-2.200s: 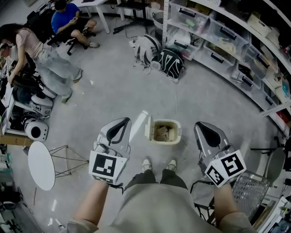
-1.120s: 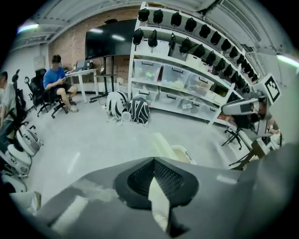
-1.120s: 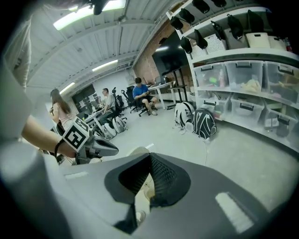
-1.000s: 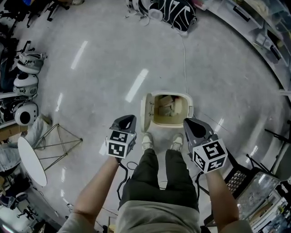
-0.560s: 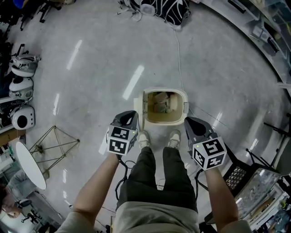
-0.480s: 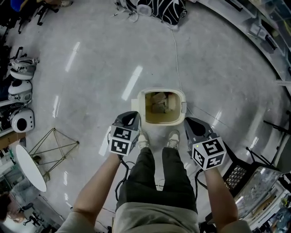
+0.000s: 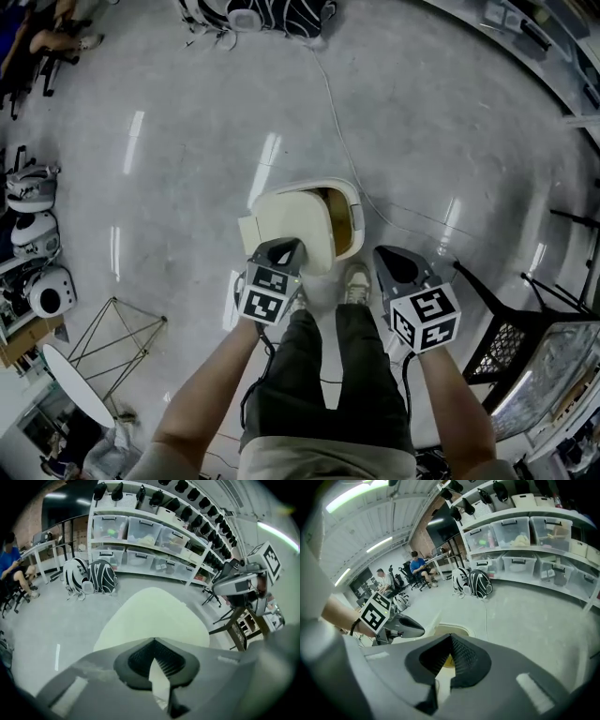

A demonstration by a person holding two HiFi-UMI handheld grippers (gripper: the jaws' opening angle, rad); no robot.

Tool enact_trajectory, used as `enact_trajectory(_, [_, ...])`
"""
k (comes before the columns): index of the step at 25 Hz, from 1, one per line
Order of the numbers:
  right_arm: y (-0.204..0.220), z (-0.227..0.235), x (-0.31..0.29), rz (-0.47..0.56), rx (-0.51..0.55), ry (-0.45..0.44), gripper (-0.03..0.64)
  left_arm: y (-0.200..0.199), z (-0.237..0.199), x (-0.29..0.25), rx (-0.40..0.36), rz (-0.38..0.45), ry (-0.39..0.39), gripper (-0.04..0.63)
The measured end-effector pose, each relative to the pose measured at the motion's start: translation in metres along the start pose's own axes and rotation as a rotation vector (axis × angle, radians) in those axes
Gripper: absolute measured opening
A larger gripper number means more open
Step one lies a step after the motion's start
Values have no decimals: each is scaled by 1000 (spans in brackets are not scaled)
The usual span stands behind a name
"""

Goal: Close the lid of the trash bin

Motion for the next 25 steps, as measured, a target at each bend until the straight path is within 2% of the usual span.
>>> enact_trajectory(5, [22, 22, -15, -4, -51, -1, 3, -4, 6, -38, -29, -16, 37, 2])
enact_trajectory(8, [33, 32, -22, -5, -86, 6, 3, -1, 9, -59, -7, -39, 47, 2])
enact_trajectory(14, [44, 52, -32, 1, -108, 17, 3, 5, 6, -93, -9, -110, 11, 2])
enact_trajectory(16, [45, 56, -33, 1, -102, 19, 3, 6, 7, -101, 1, -126, 15, 3])
enact_trajectory(20, [46, 63, -34, 1, -101, 26, 3, 3, 9, -108, -26, -159, -4, 3])
enact_trajectory(23, [45, 63, -33, -2, -102, 35, 3, 1, 10, -110, -9, -156, -3, 3])
enact_trajectory(25, [40, 59, -30, 3, -90, 33, 3, 4, 8, -107, -5, -185, -2, 3])
Point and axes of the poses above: the fingertips, and each gripper's own axes: x backward along the fingers, z to its right, y out of its underside, the point moved 7 cm from there along x, backward along the fingers, and after that the axes turned 7 degrees about -z, right-handed, at the moved point
